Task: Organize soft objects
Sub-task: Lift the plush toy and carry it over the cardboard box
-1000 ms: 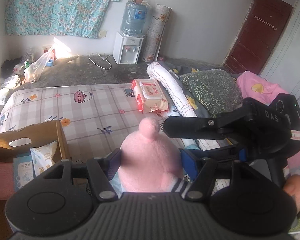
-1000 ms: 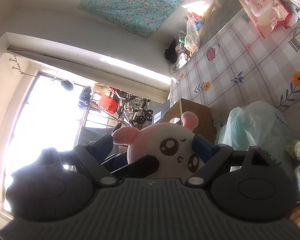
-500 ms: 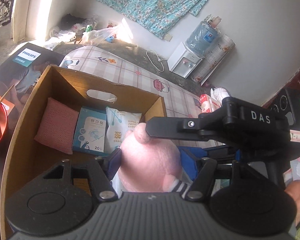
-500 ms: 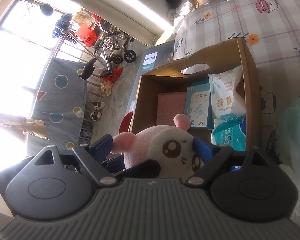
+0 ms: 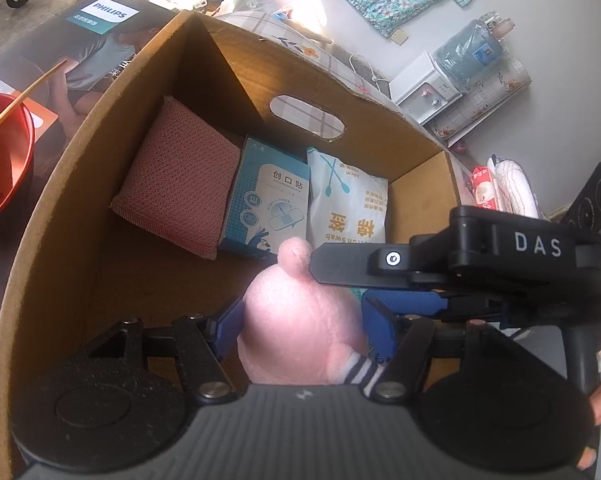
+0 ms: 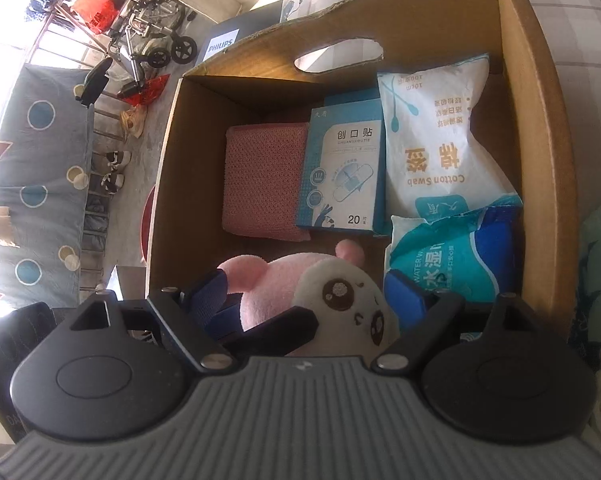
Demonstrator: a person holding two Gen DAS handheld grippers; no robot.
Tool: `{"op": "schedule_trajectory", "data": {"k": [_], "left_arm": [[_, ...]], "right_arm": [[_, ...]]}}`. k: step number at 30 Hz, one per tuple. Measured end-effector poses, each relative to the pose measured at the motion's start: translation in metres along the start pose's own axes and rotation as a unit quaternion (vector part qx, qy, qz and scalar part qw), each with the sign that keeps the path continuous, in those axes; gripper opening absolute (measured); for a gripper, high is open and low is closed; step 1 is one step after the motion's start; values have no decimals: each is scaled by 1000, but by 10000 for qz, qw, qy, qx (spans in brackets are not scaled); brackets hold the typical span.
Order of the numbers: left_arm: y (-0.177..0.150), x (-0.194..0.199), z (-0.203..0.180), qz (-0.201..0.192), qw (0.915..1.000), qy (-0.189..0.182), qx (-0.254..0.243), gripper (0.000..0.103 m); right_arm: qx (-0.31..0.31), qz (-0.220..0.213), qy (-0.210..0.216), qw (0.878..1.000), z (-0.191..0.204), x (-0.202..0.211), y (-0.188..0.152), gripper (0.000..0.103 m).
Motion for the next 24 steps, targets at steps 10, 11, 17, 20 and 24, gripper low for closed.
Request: {"op": "schedule_trajectory", "data": {"k": [10, 11, 17, 20, 24], "left_arm": [[-1, 24, 16, -131, 9967, 736, -325, 71], [-3, 27, 15, -123, 9961, 796, -367, 71], [-8, 42, 2, -408, 9883, 1236, -799, 77], [-9, 40, -6, -359, 9867, 1261, -957, 82], [-11, 24, -11, -191, 9816, 1475, -1200, 85]], "right_arm": [[24, -145, 251, 9996, 0, 13, -3, 86], [38, -174, 275, 9995, 0, 16, -4, 86], [29, -367, 427, 9984, -5, 35, -10, 86], [14, -428, 530, 9977, -6, 41, -15, 86], [104, -523, 770, 9956, -5, 53, -28, 86]]}}
Point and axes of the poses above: each gripper's, at about its wrist camera, not at the fingertips, and x roughly against the way its jaws point, z to its left, y to its top, the point moved 5 cm from there along -x, roughly the way its jaws point, and after that the axes turned 4 degrees about z, right-handed, at the moved point
